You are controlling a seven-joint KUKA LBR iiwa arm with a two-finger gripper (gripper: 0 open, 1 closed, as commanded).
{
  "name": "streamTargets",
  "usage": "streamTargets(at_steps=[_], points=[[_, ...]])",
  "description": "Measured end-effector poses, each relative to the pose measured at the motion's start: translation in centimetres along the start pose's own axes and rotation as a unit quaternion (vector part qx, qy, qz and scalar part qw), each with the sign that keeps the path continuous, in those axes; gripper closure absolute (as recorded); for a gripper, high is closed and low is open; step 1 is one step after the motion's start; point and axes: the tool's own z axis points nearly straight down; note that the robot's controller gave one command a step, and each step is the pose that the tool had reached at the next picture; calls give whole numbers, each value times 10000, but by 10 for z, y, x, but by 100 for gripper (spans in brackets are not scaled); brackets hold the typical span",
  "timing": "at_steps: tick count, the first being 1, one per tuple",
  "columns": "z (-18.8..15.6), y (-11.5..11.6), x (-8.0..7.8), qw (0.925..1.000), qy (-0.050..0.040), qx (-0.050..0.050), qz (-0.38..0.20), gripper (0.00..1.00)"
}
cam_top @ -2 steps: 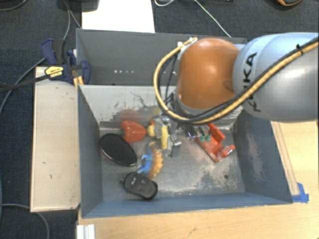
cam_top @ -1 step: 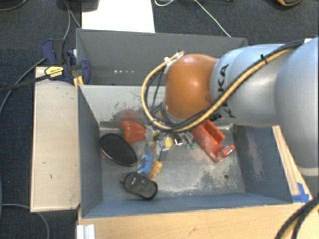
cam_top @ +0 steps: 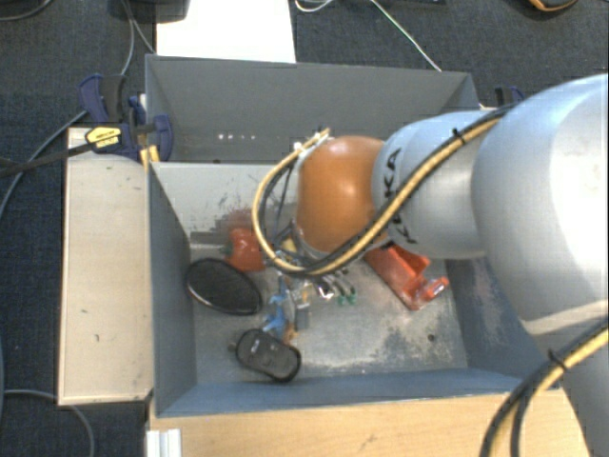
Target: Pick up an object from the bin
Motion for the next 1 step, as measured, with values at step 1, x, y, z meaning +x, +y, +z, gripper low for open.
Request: streamTargets(at_steps=[1], points=[[-1,-5,30,9515,-142,25,-3072,100]])
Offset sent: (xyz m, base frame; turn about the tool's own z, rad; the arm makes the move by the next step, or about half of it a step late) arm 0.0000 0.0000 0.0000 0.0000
